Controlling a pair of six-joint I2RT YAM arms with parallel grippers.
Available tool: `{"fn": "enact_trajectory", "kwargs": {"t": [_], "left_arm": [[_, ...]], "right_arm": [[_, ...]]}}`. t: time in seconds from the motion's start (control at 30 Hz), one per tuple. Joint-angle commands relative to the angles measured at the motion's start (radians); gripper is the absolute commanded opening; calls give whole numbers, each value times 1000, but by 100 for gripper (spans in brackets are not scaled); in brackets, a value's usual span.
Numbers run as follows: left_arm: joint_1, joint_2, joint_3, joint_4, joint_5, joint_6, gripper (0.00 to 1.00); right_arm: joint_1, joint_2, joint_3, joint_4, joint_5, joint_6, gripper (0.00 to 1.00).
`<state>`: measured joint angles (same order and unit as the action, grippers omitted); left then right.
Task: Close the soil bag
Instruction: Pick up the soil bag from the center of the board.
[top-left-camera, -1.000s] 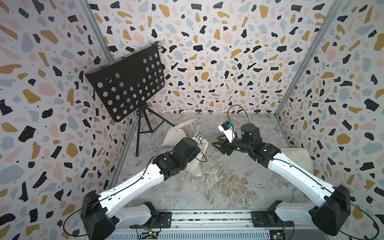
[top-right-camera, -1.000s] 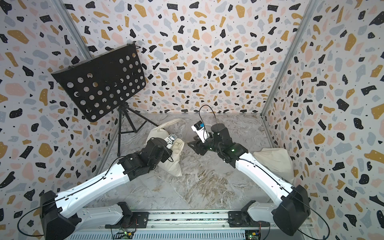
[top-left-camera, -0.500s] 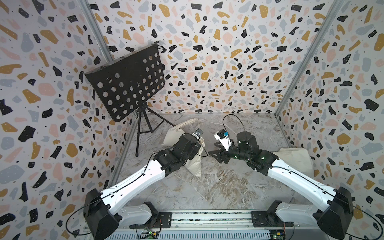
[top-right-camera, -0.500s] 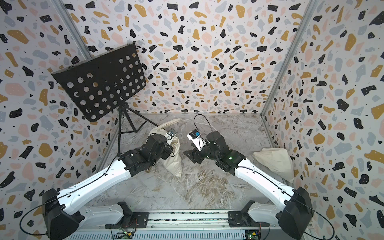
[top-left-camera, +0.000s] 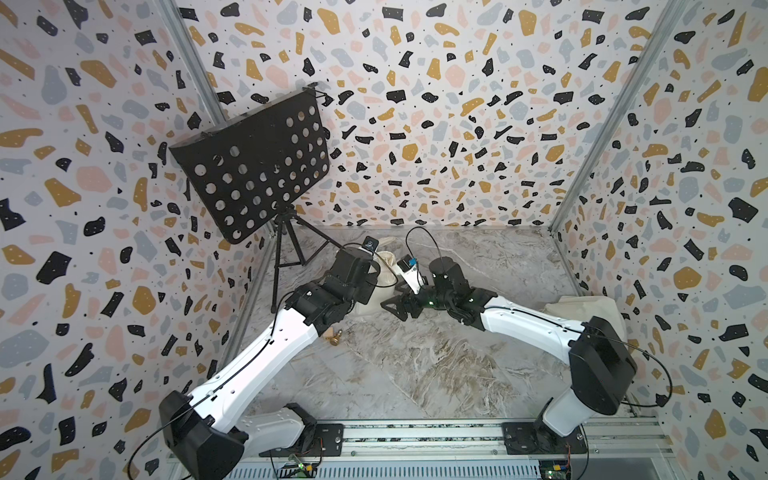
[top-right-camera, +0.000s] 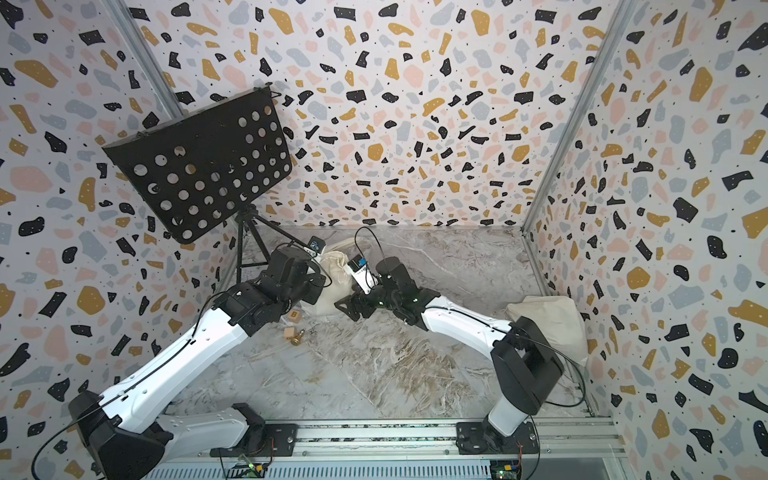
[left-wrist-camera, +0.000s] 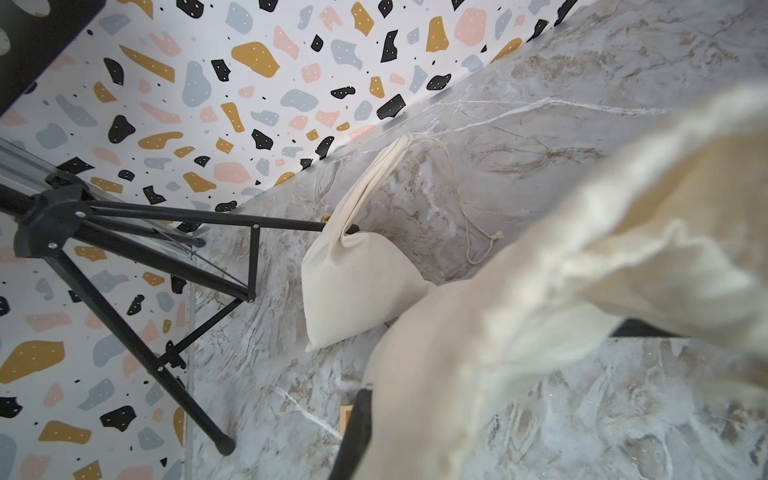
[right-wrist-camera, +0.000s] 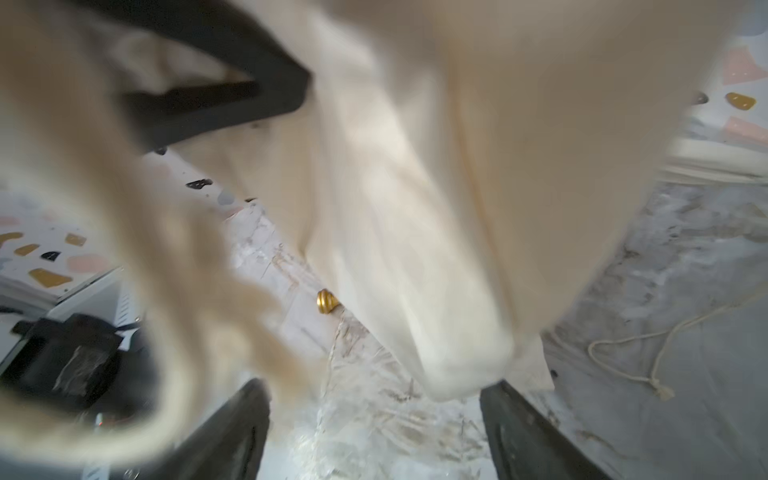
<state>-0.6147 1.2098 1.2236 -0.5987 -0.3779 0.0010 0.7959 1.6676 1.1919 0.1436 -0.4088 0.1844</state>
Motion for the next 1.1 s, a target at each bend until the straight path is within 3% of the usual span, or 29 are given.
{"fn": "enact_trajectory", "kwargs": {"t": [0.0,0.2,0.43,0.73,0.9,1.07], "left_arm": [[0,-41,-3,90,153,-73,0],[0,-25,-160,273,445,-167,0],[-1,128,-222,474,608,-279,0],[-2,168,-231,523,622,-295,0],[-5,174,-227,520,628,-292,1],[-6,167,-225,509,623,-284,2]], "right_arm": [[-29,61,103,20,116,16,85],[-117,125,66,71,112,35,83],[-146,-44,-208,137,134,-17,92],[-153,-408,-416,-81,280,-123,99],[-153,-534,-383,-197,292,-153,98],[-153,-523,-280,-280,266,-167,95]]}}
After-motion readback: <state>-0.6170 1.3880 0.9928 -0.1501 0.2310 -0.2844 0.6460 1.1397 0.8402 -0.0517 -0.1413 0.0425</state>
